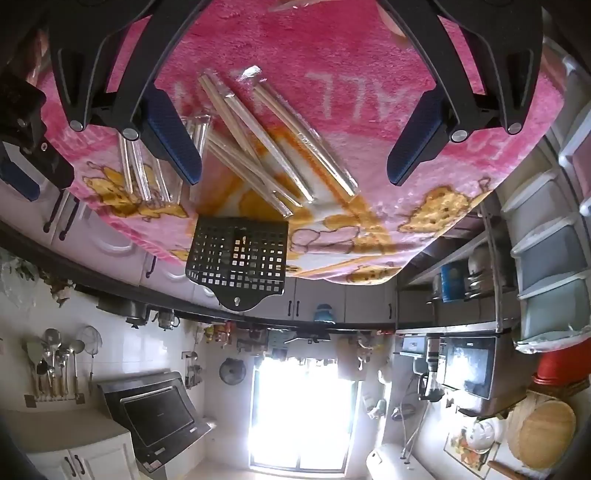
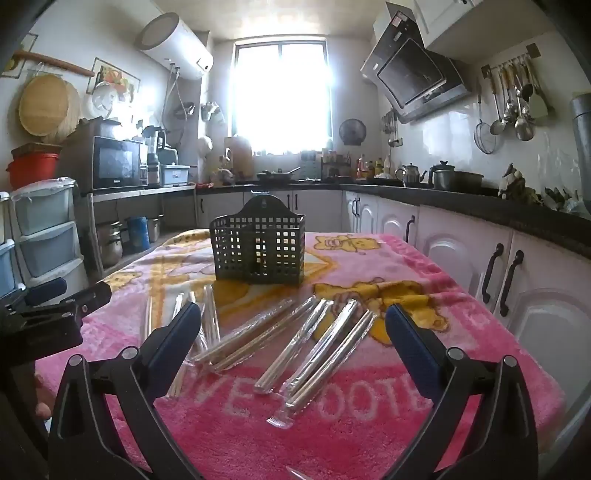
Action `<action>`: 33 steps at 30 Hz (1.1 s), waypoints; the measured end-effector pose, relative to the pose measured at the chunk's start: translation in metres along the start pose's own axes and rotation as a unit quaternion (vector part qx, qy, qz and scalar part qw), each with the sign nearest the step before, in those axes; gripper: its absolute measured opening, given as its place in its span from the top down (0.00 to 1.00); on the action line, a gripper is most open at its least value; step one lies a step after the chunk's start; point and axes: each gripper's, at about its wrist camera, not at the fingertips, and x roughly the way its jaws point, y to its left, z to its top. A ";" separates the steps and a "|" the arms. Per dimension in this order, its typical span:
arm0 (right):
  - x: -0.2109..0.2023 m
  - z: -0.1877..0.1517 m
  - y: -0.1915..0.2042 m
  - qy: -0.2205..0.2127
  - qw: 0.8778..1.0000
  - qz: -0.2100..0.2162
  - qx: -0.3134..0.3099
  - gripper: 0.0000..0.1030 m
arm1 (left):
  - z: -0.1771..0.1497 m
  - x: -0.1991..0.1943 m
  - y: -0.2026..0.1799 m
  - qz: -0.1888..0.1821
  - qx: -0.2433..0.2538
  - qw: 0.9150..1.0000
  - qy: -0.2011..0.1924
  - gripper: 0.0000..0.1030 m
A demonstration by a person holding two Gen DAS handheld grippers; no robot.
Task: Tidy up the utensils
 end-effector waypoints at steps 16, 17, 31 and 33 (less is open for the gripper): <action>-0.001 -0.001 -0.001 -0.007 1.000 0.004 0.000 0.06 | 0.003 -0.003 -0.003 -0.001 0.004 1.000 -0.009 0.11; 0.000 -0.001 0.000 -0.007 1.000 0.004 0.001 0.06 | 0.003 -0.003 -0.004 0.000 0.004 1.000 -0.009 0.11; -0.001 -0.001 0.000 -0.009 1.000 0.005 0.002 0.06 | 0.006 -0.006 -0.005 0.000 0.005 1.000 -0.012 0.11; -0.001 0.000 0.001 -0.011 1.000 0.006 0.002 0.06 | 0.007 -0.007 -0.005 -0.001 0.004 1.000 -0.012 0.11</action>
